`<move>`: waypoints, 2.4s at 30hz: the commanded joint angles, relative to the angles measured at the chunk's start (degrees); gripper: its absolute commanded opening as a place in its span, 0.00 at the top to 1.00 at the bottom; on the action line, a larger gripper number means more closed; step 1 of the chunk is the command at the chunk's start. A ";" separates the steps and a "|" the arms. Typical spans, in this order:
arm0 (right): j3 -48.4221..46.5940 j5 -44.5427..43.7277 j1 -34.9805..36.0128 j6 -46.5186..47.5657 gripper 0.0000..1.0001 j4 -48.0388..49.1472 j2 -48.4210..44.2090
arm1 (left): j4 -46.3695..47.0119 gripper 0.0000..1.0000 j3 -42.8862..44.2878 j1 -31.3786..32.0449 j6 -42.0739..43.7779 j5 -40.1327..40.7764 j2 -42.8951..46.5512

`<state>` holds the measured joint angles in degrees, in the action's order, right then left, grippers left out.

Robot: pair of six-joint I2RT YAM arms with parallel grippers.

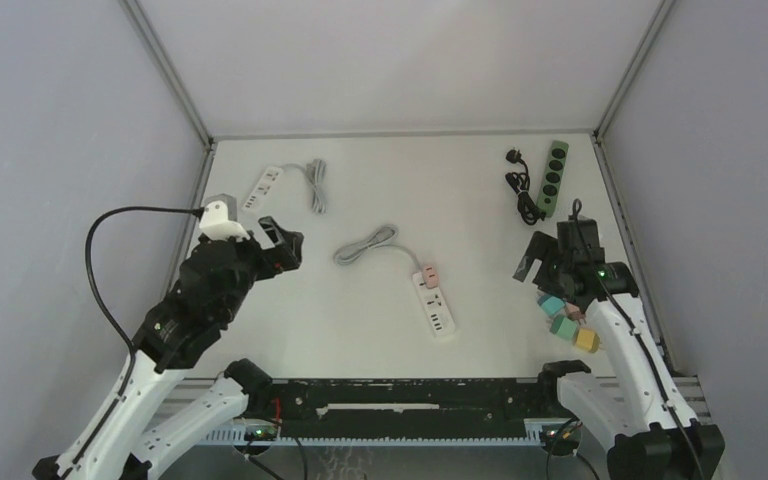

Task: Insert the plug
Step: Pick up the plug from the center of the board.

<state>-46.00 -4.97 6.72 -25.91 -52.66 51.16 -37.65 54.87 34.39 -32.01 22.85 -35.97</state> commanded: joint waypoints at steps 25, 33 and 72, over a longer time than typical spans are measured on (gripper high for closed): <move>3.82 0.62 -25.79 -1.87 0.06 14.91 14.92 | 5.39 0.00 -7.67 2.69 15.56 19.59 11.69; 5.42 2.10 -21.74 -3.87 0.12 11.83 17.36 | 5.83 0.00 -8.12 3.55 15.75 19.34 12.59; 6.13 3.22 -8.22 -4.28 0.29 19.28 23.63 | 5.89 0.00 -8.48 3.32 15.86 19.03 11.45</move>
<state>-40.77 -3.01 -0.86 -31.64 -35.55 76.36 -33.91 47.57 37.76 -17.45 41.85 -23.62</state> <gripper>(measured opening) 0.725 0.998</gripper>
